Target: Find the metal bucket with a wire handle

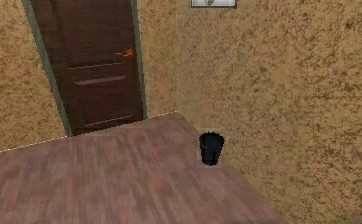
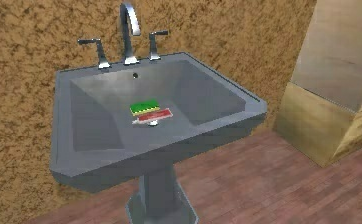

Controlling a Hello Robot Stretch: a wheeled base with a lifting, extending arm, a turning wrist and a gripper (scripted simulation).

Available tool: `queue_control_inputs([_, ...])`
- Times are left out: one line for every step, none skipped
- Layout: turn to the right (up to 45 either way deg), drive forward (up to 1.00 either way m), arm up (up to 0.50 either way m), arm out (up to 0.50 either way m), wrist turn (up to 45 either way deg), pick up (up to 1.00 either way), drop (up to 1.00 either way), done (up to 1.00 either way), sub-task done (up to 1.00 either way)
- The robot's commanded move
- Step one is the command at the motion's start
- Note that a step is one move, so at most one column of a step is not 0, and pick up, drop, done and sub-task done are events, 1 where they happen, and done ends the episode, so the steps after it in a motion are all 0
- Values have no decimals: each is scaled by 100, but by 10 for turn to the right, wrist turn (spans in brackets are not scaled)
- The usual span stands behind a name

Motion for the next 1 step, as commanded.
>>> queue_control_inputs([0, 20, 0, 0, 0, 0, 0, 0, 0])
